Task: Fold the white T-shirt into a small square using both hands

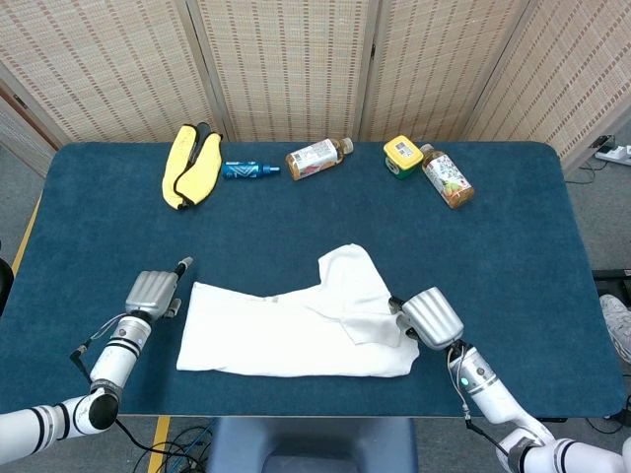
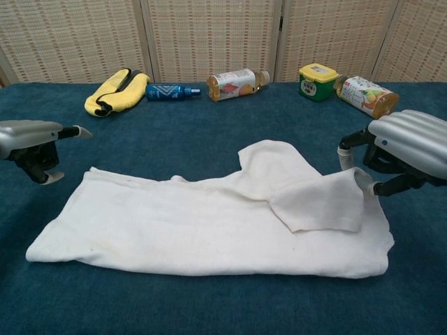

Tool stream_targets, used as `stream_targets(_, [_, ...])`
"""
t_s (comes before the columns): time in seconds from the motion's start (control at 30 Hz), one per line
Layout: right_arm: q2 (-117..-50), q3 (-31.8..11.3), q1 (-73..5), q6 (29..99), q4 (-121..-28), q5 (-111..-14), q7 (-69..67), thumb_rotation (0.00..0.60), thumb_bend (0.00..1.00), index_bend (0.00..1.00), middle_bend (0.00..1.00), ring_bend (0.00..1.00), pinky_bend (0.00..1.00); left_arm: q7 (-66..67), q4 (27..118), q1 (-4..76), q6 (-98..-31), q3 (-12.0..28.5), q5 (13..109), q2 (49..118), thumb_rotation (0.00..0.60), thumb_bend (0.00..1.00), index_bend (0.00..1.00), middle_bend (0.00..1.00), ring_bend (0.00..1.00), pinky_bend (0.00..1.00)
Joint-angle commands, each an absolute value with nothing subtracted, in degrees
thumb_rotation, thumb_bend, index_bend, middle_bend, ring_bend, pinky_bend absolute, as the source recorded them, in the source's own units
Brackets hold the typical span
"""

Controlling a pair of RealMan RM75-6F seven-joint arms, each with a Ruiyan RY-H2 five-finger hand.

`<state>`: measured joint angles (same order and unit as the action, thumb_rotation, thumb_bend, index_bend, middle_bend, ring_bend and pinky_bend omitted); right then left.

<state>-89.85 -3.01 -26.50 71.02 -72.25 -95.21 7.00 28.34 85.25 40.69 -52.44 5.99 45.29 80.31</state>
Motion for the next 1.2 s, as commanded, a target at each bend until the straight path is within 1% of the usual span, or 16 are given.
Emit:
stream_targets(0.03, [-90.7, -3.4, -27.3, 71.7, -71.3, -95.9, 6.4, 0.6, 0.57, 0.68, 1.0, 1.0, 1.0, 26.7, 87.3, 39.2, -54.7, 5.8, 47.0, 78.7, 0.6, 0.47, 0.0, 0.94, 0.86, 0.97])
stream_targets(0.4, [-94.7, -5.5, -29.8, 72.2, -65.5, -94.5, 4.9, 0.6, 0.57, 0.68, 1.0, 1.0, 1.0, 21.7, 92.7, 35.3, -59.3, 5.7, 51.6, 74.7, 0.6, 0.46, 0.0, 0.93, 0.86, 0.97])
stream_targets(0.67, [-94.5, -4.7, -29.7, 78.3, -65.9, -98.0, 1.8, 0.6, 0.57, 0.68, 1.0, 1.0, 1.0, 20.1, 93.8, 33.8, -60.2, 5.4, 53.1, 73.4, 0.6, 0.46, 0.0, 0.93, 0.86, 0.97])
stream_targets(0.73, [-94.5, -4.8, -29.8, 78.6, -65.4, -98.0, 1.5, 0.6, 0.58, 0.68, 1.0, 1.0, 1.0, 20.0, 93.9, 33.6, -60.2, 5.4, 53.3, 73.4, 0.6, 0.46, 0.0, 0.92, 0.86, 0.97])
stream_targets(0.93, [-96.4, -5.1, -31.4, 75.0, -60.8, -95.9, 0.7, 0.6, 0.58, 0.68, 1.0, 1.0, 1.0, 20.0, 94.3, 33.4, -60.0, 5.5, 53.5, 73.4, 0.6, 0.46, 0.0, 0.92, 0.86, 0.97])
stream_targets(1.2, [-101.6, -6.3, -34.5, 71.4, -52.7, -93.8, -2.1, 0.6, 0.58, 0.68, 1.0, 1.0, 1.0, 20.1, 94.7, 33.0, -60.4, 5.7, 53.4, 73.3, 0.6, 0.46, 0.0, 0.92, 0.86, 0.97])
